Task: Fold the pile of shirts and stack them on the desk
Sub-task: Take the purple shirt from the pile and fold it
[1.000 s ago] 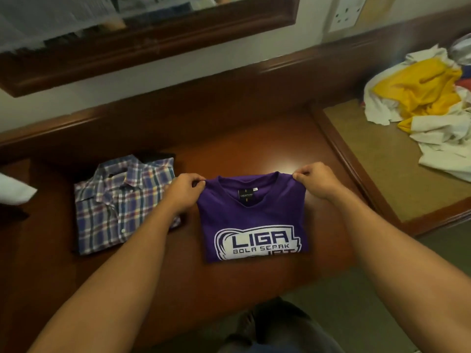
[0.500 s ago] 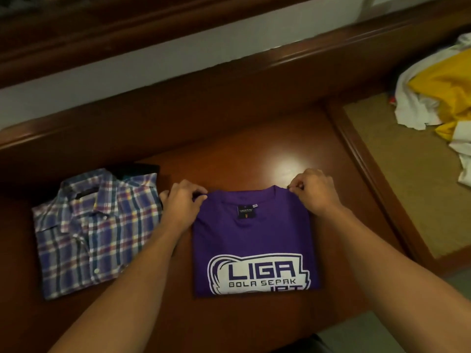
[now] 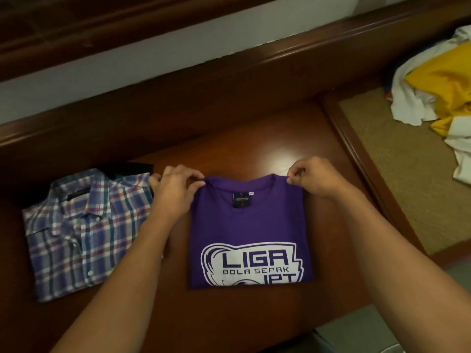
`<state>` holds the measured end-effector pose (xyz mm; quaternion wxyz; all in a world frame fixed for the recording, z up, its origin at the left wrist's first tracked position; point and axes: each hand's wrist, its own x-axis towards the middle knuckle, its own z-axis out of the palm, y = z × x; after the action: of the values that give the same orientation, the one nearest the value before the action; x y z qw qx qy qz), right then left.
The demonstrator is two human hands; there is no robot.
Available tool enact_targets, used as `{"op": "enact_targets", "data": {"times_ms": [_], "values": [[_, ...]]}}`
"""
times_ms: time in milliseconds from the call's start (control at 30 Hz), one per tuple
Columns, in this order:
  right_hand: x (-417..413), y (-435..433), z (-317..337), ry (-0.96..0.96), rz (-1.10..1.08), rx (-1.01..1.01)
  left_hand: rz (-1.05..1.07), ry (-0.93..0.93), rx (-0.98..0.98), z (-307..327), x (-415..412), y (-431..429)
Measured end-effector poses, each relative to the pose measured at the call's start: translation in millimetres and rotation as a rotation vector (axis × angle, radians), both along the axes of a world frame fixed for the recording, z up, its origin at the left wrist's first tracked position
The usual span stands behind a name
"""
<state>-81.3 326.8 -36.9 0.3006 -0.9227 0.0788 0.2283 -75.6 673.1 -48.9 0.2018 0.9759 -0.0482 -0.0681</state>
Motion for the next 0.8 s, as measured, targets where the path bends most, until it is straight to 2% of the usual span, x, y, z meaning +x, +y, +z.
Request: {"op": "enact_targets", "data": {"times_ms": [133, 200, 267, 367, 467, 533, 633, 733, 800], "values": [[-11.7, 13.2, -13.3, -0.047, -0.042, -0.263, 0.119, 0.248, 0.051, -10.8, -13.7, -4.6], [-30.8, 17.4, -20.8, -0.034, -0.151, -0.311, 0.207, 0.296, 0.061, -15.5, -34.1, -8.4], [-56.4, 24.3, -29.6, -0.017, -0.246, -0.291, 0.342, 0.313, -0.007, -21.6, -58.8, -8.2], [-88.0, 40.9, -35.8, 0.032, -0.369, -0.145, 0.526, 0.342, -0.255, -38.3, -87.4, -3.2], [-97.7, 50.6, -36.3, 0.034, -0.486, -0.043, 0.584, 0.372, -0.406, -36.7, -89.0, -7.8], [-95.8, 51.1, -35.1, 0.077, -0.556, 0.024, 0.596, 0.393, -0.436, -24.3, -81.7, -16.5], [-92.9, 46.6, -32.6, 0.081, -0.555, 0.102, 0.575, 0.462, -0.321, -16.0, -72.4, -23.1], [-92.2, 38.8, -27.9, 0.023, -0.534, 0.208, 0.512, 0.454, -0.444, -10.6, -67.8, -26.9], [-93.3, 32.5, -26.9, 0.052, -0.643, 0.391, 0.482, 0.447, -0.542, -4.4, -67.1, -30.3]]}}
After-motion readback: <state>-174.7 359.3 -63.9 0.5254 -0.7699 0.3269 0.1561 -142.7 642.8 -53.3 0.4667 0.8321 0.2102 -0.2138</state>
